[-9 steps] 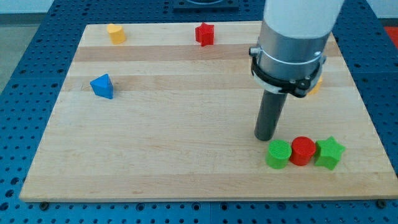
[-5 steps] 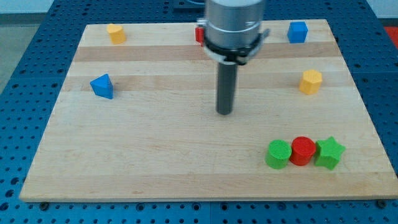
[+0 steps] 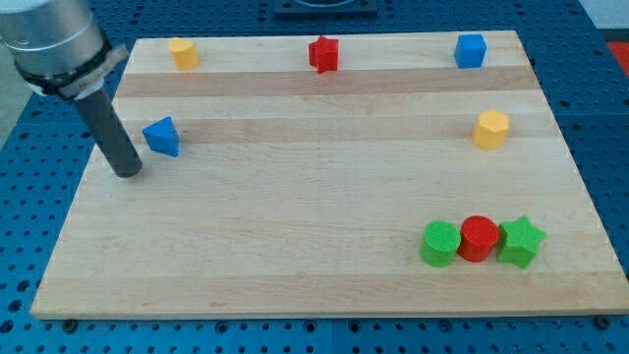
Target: Move the blue triangle to the center
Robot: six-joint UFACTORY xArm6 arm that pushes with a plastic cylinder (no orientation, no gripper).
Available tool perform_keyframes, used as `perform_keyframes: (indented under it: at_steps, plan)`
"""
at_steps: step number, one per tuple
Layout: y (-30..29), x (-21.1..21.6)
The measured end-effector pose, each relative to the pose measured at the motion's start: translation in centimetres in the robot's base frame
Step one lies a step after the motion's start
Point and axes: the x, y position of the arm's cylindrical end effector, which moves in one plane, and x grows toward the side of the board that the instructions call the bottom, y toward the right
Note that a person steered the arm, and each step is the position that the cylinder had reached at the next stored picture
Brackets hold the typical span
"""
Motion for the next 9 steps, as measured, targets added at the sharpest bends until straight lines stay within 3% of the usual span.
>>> perform_keyframes:
  at_steps: [4,6,9]
  plan:
    - [2.7,-4.2]
    - [8.6,-4.4]
    - [13.0,-8.3]
